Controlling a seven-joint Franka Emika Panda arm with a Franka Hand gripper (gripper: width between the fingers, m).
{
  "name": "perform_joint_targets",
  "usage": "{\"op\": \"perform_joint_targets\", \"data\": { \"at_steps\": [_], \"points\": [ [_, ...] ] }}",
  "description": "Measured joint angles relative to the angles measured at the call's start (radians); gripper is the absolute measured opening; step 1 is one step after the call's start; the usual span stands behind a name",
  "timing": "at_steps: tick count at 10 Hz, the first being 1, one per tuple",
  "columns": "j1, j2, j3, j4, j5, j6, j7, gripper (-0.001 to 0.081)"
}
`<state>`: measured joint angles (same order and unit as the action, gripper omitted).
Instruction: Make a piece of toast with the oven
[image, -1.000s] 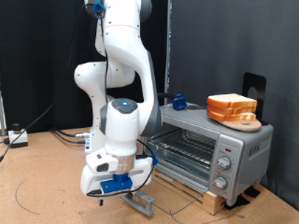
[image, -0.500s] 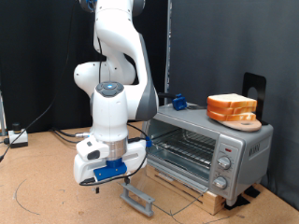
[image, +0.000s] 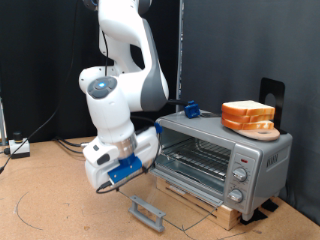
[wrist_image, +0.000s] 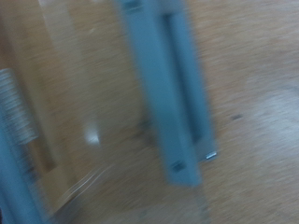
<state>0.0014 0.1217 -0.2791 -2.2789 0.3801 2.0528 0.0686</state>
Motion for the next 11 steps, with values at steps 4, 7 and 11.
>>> {"op": "perform_joint_targets", "data": {
  "at_steps": [4, 7, 11],
  "points": [
    [-0.041, -0.082, -0.023, 0.068, 0.061, -0.25, -0.111, 0.0807],
    [-0.046, -0.169, -0.03, 0.062, 0.032, -0.264, -0.044, 0.0807],
    [-0.042, -0.203, -0.023, 0.062, 0.177, -0.406, -0.297, 0.0807]
  ]
}}
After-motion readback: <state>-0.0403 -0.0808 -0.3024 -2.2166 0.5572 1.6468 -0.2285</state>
